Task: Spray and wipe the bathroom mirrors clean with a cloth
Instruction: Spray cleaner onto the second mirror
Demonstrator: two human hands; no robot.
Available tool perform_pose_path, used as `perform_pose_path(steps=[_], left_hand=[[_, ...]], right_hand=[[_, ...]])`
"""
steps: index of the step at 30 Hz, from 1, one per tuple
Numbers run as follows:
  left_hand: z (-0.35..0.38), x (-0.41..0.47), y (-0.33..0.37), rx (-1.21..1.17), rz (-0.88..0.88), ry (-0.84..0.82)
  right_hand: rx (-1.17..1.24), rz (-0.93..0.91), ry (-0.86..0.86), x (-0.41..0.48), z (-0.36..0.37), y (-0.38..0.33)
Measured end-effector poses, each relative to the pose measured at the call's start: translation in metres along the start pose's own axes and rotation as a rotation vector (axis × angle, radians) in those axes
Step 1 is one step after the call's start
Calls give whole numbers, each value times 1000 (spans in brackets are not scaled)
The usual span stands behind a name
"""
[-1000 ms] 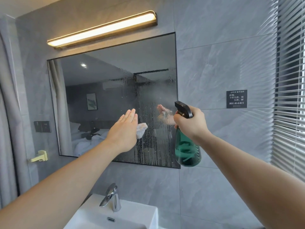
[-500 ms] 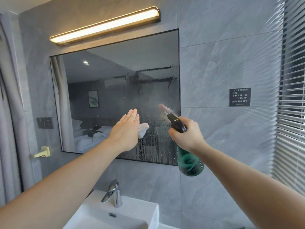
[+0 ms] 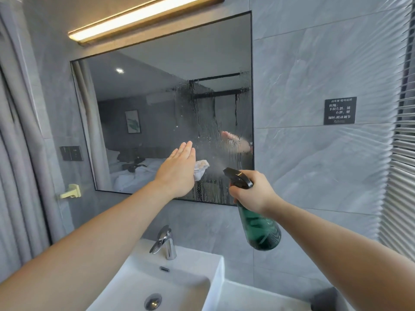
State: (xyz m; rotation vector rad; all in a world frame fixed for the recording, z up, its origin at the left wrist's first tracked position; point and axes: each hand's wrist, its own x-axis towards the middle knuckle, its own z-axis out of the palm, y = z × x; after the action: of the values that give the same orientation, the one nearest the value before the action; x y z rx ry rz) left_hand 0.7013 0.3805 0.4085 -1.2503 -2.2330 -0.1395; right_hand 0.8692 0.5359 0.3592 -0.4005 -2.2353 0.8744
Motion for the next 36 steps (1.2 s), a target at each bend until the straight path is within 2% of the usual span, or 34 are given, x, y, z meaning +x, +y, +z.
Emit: perform_pose_path(steps=[7,13,18,27,30,36], left_hand=[[3,1,-1,-1,-2,-11],[4,5,1,-11,6,2],[4,8,7,-20,19,8],[8,9,14,-31,40,6],[8,10,14,-35,43,12],[7,9,14,-38,41,13]], right_hand=[[-44,159,122,-1,3,12],[-105,213,128,-3,-6,19],[-71,174,313,1,-18,22],[57,46,393,-7,-27,18],[10,8,402,-8,-31,13],[112,-116,556,-1,-46,-15]])
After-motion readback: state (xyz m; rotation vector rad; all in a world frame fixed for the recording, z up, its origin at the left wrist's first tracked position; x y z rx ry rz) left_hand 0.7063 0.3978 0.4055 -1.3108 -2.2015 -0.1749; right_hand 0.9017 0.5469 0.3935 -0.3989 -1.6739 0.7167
